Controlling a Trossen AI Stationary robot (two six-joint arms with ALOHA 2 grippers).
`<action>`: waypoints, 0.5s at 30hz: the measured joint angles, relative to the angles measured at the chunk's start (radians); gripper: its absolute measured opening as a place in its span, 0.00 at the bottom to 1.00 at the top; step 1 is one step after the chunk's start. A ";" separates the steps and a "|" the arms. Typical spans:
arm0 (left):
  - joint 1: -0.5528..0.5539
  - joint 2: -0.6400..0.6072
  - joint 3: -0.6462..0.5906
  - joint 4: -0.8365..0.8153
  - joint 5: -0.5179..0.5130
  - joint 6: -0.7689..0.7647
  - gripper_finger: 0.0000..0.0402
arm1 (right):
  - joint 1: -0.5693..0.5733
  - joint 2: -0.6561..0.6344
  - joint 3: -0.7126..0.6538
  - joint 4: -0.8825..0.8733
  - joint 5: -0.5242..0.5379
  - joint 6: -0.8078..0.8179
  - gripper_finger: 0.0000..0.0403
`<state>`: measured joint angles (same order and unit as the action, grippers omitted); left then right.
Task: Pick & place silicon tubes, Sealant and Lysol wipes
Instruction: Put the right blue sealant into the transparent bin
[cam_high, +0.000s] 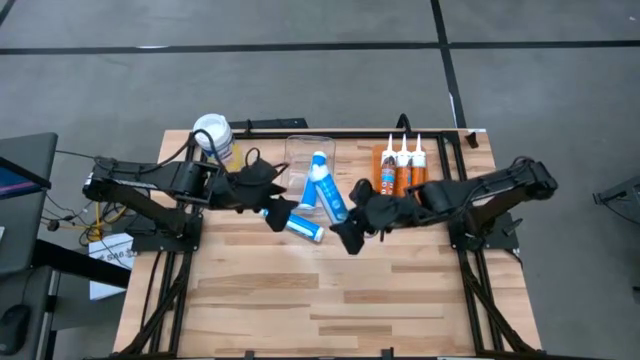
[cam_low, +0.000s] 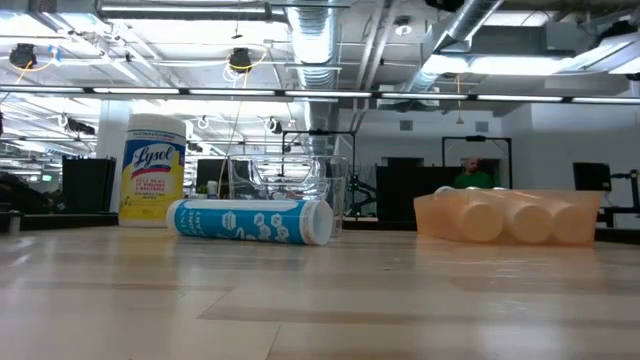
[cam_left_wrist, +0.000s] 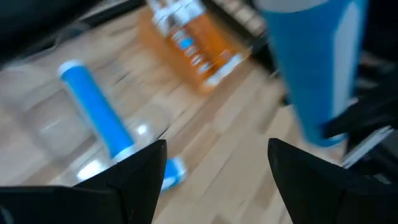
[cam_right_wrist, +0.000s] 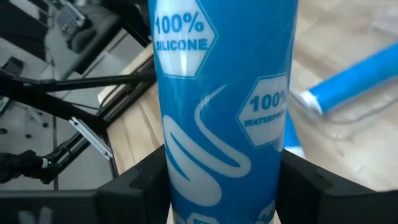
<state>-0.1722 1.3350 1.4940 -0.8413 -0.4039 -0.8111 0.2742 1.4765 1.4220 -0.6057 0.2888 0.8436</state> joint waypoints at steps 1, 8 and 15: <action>0.000 0.000 0.000 0.030 0.001 0.010 0.67 | -0.008 -0.007 0.000 0.007 -0.006 -0.022 0.50; 0.000 0.000 0.000 0.216 0.052 0.018 0.67 | -0.063 -0.055 0.000 0.016 -0.025 -0.141 0.50; 0.000 0.000 0.000 0.438 0.074 0.078 0.67 | -0.081 -0.080 0.000 0.041 -0.053 -0.225 0.50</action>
<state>-0.1722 1.3350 1.4940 -0.4030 -0.3302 -0.7336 0.1933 1.3960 1.4219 -0.5651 0.2362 0.6187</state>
